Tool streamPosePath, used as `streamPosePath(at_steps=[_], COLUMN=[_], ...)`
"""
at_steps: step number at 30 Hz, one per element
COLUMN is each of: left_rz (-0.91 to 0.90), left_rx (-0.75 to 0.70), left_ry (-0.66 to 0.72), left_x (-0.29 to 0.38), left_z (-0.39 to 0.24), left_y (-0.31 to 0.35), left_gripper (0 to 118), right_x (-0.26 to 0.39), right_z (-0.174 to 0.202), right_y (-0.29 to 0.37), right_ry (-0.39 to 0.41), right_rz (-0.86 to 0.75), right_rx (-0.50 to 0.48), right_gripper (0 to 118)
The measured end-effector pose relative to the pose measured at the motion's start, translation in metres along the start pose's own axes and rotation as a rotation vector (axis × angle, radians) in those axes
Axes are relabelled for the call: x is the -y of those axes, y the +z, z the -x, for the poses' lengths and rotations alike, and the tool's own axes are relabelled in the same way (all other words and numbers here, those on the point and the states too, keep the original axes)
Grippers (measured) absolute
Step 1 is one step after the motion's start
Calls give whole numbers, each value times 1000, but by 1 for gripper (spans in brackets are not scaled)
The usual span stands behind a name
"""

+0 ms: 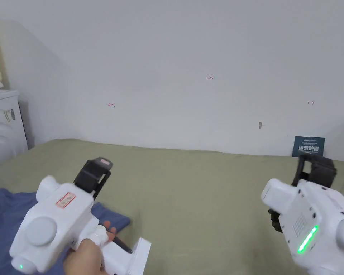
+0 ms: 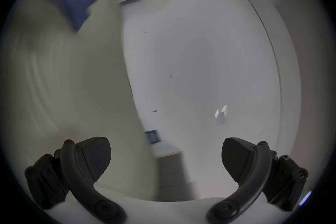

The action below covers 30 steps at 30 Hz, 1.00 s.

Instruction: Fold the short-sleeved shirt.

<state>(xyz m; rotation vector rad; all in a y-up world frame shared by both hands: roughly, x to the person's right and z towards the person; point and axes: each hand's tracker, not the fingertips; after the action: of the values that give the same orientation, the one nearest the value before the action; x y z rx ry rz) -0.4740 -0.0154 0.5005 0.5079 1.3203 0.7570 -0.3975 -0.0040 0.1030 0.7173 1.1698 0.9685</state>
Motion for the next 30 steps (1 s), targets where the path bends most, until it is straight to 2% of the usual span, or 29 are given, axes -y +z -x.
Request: streamPosePath(at_steps=[1, 2, 3, 4, 5, 6, 8, 9, 10, 15, 20, 30], left_rz=[-38, -97, -136, -156, -164, -155, -121, -101, -96, -31, -17, 1], left_rx=[-34, -58, -57, -61, -77, -100, -134, -141, -161, -154, -137, -112], left_ry=[-193, -400, -533, -620, -704, -747, -778, -785, -793, -769, -817, -798], left_x=[-2, -3, 0, 3, 7, 10, 20, 26, 24, 41, 47, 47], left_z=[-17, -30, -41, -50, -58, -63, -65, -63, -52, -35, -38, -46], left_y=[4, 10, 15, 19, 27, 33, 34, 33, 24, 15, 16, 25], left_gripper=[118, 118, 118, 118, 118, 118, 118, 118, 118, 118, 118, 118], right_x=[2, 10, 17, 24, 35, 44, 62, 68, 73, 69, 61, 58], right_z=[-8, -18, -25, -28, -33, -34, -32, -29, -27, -17, -23, -24], right_y=[-1, -1, 2, 4, 7, 10, 15, 18, 20, 30, 33, 35], right_ry=[-141, -327, -478, -588, -765, -889, -1097, -1136, -1171, -1130, -1094, -1110], right_rz=[20, 13, 14, 19, 10, 15, 20, 30, 36, 54, 33, 71], right_rx=[-11, -36, -28, 2, 1, 22, 49, 73, 76, 45, 23, 17], right_gripper=[117, 117, 117, 117, 117, 117, 117, 117, 117, 117, 117, 117])
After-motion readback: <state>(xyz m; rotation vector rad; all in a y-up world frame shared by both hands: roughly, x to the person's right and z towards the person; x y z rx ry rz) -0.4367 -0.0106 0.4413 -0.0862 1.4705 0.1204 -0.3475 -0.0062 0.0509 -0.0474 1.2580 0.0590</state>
